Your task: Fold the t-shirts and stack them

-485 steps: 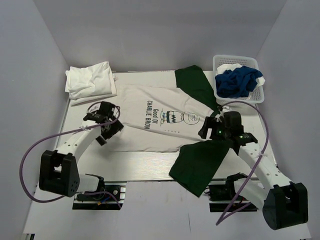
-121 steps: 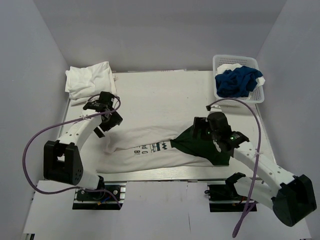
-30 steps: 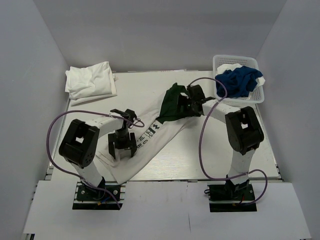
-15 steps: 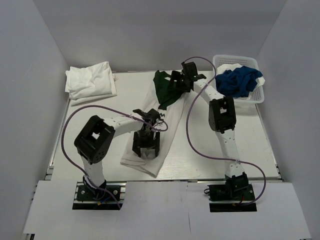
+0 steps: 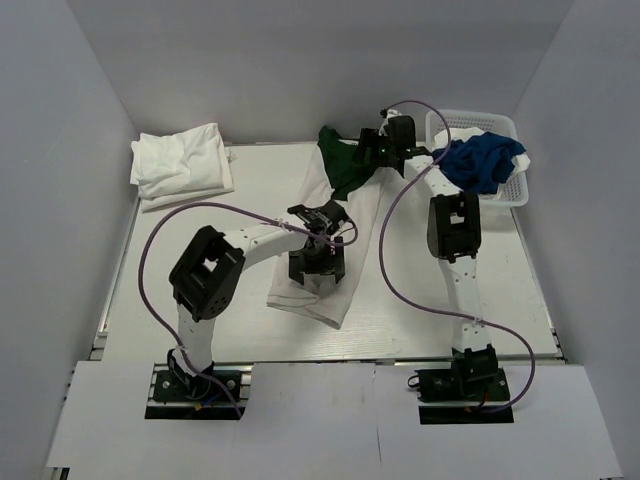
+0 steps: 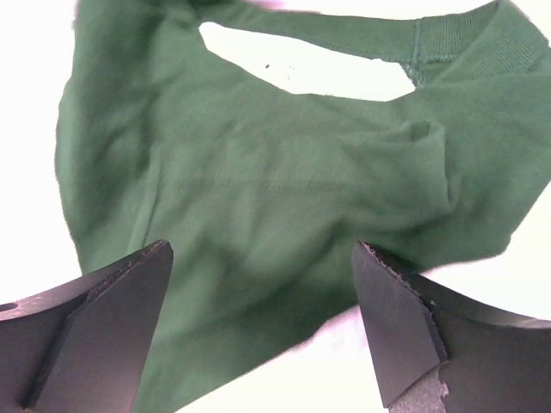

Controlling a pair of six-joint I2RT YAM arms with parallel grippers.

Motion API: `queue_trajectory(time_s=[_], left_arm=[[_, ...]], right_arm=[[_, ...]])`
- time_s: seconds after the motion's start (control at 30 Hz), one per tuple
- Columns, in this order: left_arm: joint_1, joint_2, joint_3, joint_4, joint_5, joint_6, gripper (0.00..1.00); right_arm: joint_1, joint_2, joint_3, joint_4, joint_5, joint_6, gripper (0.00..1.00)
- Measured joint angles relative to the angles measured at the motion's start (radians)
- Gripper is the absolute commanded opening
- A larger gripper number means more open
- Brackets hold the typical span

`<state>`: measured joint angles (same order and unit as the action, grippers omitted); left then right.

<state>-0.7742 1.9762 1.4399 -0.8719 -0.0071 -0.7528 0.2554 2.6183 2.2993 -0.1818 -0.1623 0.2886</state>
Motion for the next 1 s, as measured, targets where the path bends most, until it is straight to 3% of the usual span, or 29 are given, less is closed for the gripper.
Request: queue_trajectory(time_s=[0.13, 0.37, 0.5, 0.67, 0.77, 0.8, 1.0], left_arm=[[-0.019, -0.094, -0.043, -0.042, -0.135, -0.045, 1.0], [0.06, -0.425, -0.278, -0.095, -0.338, -0.157, 1.0], [0.123, -0.551, -0.474, -0.024, -0.334, -0.159, 1.0], [0.169, -0.571, -0.625, 0.113, -0.219, -0.098, 1.0], [0.188, -0.553, -0.647, 0.189, -0.154, -0.058, 0.91], [0.192, -0.536, -0.647, 0.211, -0.135, -0.045, 0.82], [0.209, -0.517, -0.684, 0.279, -0.073, 0.001, 0.55]], right_arm=[[0.018, -0.187, -0.159, -0.033, 0.0, -0.109, 0.9], [0.134, -0.703, -0.58, -0.013, 0.067, -0.172, 0.9], [0.253, -0.907, -0.853, 0.002, 0.177, -0.147, 0.9], [0.416, -0.976, -1.123, -0.112, 0.28, -0.11, 0.9], [0.5, -0.992, -1.192, -0.229, 0.319, -0.082, 0.9], [0.526, -1.018, -1.214, -0.261, 0.325, -0.074, 0.9], [0.691, -1.25, -1.383, -0.314, 0.326, -0.064, 0.9]])
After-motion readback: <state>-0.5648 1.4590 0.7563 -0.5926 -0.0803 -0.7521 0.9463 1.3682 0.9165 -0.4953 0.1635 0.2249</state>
